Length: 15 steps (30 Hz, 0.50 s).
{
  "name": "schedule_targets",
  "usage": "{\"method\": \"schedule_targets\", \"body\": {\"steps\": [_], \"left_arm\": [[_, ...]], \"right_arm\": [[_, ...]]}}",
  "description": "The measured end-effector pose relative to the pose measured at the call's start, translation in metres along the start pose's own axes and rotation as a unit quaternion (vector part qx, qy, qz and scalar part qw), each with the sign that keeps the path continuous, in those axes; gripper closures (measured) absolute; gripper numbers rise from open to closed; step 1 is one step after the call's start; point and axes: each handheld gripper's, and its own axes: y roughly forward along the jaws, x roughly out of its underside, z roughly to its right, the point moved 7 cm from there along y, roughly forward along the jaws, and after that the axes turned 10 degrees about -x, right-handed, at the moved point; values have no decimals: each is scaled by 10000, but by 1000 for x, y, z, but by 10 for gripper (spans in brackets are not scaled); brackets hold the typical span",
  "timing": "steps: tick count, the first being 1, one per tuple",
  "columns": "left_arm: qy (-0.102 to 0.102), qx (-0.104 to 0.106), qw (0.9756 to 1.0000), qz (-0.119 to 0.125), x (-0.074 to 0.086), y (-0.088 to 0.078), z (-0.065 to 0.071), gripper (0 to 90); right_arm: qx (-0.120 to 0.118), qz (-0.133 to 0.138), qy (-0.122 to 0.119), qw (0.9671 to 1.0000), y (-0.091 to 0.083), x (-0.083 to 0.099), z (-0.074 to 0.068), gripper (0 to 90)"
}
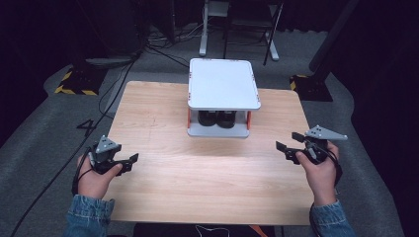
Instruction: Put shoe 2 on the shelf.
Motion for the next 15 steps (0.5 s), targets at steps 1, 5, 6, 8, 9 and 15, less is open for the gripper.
{"method": "schedule_targets", "body": {"steps": [1,5,6,8,9,15], "left_arm": [[-19,-12,10000,-4,0,0,-1,265],[-40,-54,9999,-77,4,0,-6,256],[-52,-74,9999,-111,5,0,-8,252],[-102,-87,9998,-130,6,1,-11,248],[-125,-94,9997,-163,7,2,-12,245],[-165,-157,9994,-267,11,8,-15,218]], "right_arm": [[18,-37,20,10000,-3,3,4,232],[162,-238,172,9994,-9,16,22,207],[234,-368,189,9989,-10,21,28,190],[331,-578,189,9976,-9,30,36,173],[362,-651,203,9970,-8,34,41,172],[473,-908,433,9938,5,61,64,162]]}}
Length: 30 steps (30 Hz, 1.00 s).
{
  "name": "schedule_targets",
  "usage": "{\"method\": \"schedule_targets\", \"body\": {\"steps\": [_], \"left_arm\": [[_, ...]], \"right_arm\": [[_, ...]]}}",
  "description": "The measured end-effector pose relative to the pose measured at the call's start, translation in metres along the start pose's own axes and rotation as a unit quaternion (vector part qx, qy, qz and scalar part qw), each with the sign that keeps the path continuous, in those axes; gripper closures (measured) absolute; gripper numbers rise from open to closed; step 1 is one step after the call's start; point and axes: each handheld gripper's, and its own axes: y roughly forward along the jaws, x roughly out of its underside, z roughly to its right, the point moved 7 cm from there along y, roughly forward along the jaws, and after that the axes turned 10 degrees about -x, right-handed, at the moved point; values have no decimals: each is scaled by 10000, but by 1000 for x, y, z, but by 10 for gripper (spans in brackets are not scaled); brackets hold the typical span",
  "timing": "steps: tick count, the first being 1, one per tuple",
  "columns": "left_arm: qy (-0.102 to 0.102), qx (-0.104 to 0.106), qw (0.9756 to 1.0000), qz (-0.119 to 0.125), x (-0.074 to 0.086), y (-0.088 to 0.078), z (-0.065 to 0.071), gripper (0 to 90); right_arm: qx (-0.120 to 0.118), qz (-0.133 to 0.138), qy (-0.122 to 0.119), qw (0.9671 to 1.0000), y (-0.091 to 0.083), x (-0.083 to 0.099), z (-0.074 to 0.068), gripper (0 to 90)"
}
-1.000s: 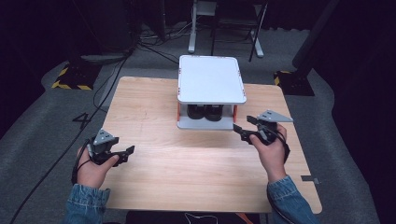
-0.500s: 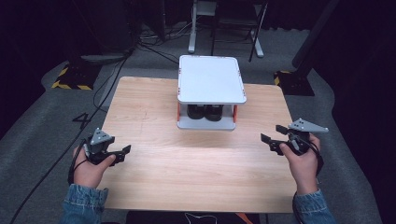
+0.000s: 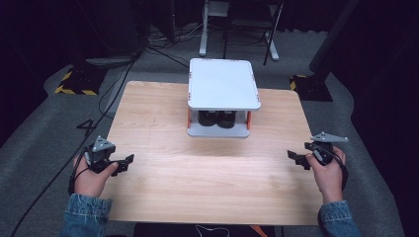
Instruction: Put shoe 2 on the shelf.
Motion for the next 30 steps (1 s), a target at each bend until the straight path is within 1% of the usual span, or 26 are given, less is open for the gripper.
{"method": "schedule_targets", "body": {"steps": [2,3,4,5,6,7,8,9,11,14,15,17,20,23,24,27,30], "left_arm": [[28,-38,10000,-13,1,2,-1,215],[36,-35,10000,-25,1,2,-1,212],[4,-36,10000,-39,2,3,-1,208],[20,-38,10000,-57,3,3,-2,206],[-3,-58,10000,-65,4,5,-3,205],[28,-97,9999,-76,5,6,-4,204],[53,-91,9999,-104,6,7,-5,204],[16,-90,9999,-128,7,8,-4,204],[81,-70,9998,-148,9,10,-4,198],[179,-36,9997,-144,9,12,-3,191],[165,-40,9998,-129,9,13,-3,190],[105,-24,9999,-129,10,14,-2,190],[112,-66,9998,-126,11,15,-4,191],[77,-65,9999,-75,10,15,-5,192],[72,-63,9999,-85,10,15,-4,191],[98,-61,9999,-127,11,16,-3,191],[114,-71,9998,-151,11,16,-3,191]], "right_arm": [[234,-135,-30,9996,6,9,11,166],[307,-155,18,9994,10,14,17,168],[313,-144,43,9994,12,17,20,168],[311,-123,87,9994,15,20,23,170],[278,-98,79,9995,17,22,25,171],[235,-85,71,9997,20,25,26,171],[203,-71,47,9998,23,27,28,171],[162,-79,12,9998,25,29,28,171],[117,-89,-45,9999,30,32,29,172],[-50,-131,-119,9998,35,36,27,165],[-56,-156,-158,9997,37,38,27,163],[-36,-216,-163,9996,42,41,27,163],[28,-316,-141,9994,48,46,28,161],[101,-192,-56,9997,52,45,27,155],[113,-183,-69,9997,52,45,27,153],[179,-75,5,9998,56,44,28,127],[200,-96,33,9997,57,43,28,109]]}}
